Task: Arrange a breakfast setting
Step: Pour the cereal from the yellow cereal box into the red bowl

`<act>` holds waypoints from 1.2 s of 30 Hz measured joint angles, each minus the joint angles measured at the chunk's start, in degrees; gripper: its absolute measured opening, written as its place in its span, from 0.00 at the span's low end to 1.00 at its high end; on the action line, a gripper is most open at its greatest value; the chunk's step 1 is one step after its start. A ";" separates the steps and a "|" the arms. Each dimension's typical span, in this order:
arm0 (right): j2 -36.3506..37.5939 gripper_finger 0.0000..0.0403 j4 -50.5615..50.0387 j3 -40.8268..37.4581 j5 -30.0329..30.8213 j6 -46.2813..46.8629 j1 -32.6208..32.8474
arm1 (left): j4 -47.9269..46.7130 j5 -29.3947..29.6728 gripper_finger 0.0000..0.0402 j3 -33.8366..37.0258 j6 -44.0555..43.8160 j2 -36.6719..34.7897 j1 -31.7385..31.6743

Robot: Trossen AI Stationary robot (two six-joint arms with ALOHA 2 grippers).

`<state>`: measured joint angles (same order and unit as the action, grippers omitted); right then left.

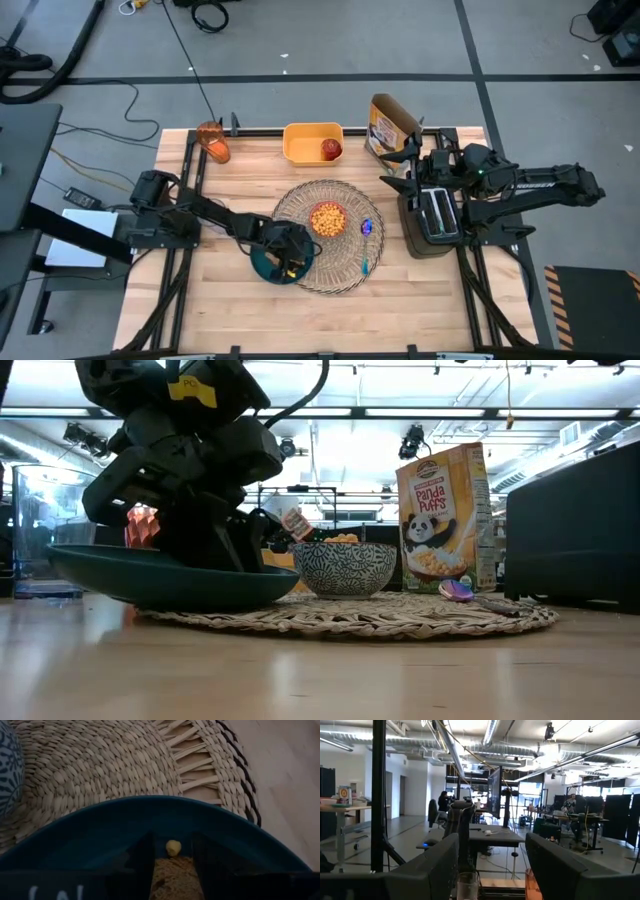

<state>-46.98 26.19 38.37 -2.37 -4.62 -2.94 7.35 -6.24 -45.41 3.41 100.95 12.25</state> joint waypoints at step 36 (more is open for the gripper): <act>0.02 0.59 0.80 0.04 -0.01 -0.53 -0.02 | -2.58 0.61 0.13 -1.92 -2.75 -0.15 -0.20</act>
<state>-46.96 26.99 38.41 -2.38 -5.15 -2.96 4.78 -5.63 -47.33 0.66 100.79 12.05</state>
